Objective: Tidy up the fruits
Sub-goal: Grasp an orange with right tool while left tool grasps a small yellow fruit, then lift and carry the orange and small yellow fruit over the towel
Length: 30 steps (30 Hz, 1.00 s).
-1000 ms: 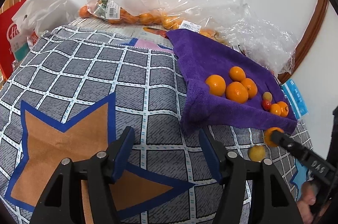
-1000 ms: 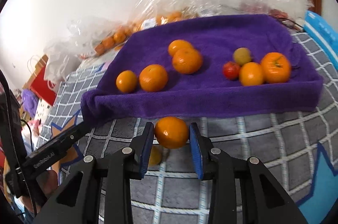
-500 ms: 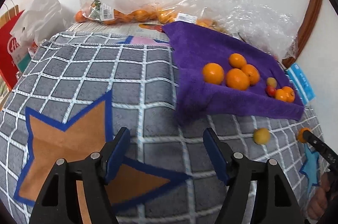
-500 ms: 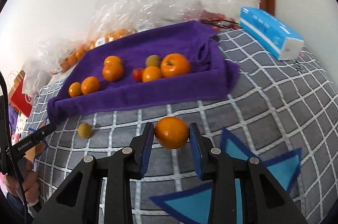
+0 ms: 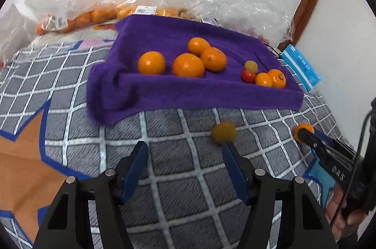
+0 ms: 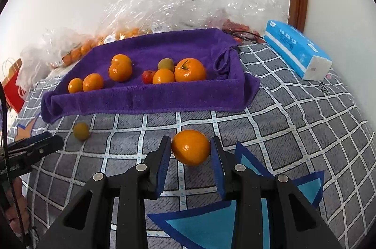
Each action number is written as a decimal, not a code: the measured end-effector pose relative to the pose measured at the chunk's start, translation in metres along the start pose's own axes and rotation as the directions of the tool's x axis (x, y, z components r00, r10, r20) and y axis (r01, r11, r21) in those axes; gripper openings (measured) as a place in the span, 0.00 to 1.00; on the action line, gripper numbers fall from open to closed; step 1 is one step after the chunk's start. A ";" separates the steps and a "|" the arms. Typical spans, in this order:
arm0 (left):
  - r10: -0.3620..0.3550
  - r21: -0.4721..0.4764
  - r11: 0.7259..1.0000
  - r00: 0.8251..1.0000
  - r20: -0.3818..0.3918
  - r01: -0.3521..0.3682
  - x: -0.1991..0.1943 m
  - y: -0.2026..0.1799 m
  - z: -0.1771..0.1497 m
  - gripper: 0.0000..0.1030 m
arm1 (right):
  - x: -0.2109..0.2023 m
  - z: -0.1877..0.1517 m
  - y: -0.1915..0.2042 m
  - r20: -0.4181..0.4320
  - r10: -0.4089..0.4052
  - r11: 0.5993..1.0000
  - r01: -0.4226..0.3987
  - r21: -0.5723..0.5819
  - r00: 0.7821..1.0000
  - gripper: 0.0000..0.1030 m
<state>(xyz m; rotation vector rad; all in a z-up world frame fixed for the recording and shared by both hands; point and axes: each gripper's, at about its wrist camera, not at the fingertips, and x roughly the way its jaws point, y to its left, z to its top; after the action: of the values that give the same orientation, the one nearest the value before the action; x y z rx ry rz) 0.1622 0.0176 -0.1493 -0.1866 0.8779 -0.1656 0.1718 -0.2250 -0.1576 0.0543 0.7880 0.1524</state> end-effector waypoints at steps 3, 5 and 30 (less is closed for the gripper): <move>-0.058 -0.003 0.998 0.998 -0.033 0.058 0.009 -0.009 0.005 0.54 | -0.001 0.000 -0.003 -0.002 0.017 1.000 -0.017 0.010 1.000 0.33; -0.056 0.006 0.998 0.998 -0.025 0.056 0.012 -0.015 0.006 0.49 | -0.001 0.001 -0.005 -0.003 0.013 1.000 -0.013 0.010 1.000 0.33; -0.138 -0.045 0.989 0.989 0.059 0.141 0.009 -0.012 0.003 0.25 | 0.001 0.001 -0.012 -0.010 0.013 0.999 -0.012 0.045 1.000 0.33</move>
<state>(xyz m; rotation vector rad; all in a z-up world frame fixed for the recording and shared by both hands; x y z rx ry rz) 0.1693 0.0045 -0.1516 -0.2973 0.8144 -0.2687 0.1746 -0.2367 -0.1590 0.1013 0.8014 0.1467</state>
